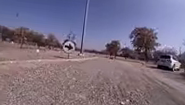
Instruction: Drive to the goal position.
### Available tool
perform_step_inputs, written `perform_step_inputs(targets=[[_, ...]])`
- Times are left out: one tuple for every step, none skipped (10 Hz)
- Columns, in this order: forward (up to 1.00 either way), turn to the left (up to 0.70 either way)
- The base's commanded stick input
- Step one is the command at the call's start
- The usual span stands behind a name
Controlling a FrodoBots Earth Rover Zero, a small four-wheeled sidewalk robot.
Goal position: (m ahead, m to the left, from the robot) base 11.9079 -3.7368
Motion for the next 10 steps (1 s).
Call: perform_step_inputs(targets=[[0.50, 0.00], [0.50, 0.00], [0.50, 0.00], [0.50, 0.00], [0.50, 0.00], [0.50, 0.00], [0.50, 0.00], [0.50, 0.00], [0.50, -0.03], [0.50, -0.06]])
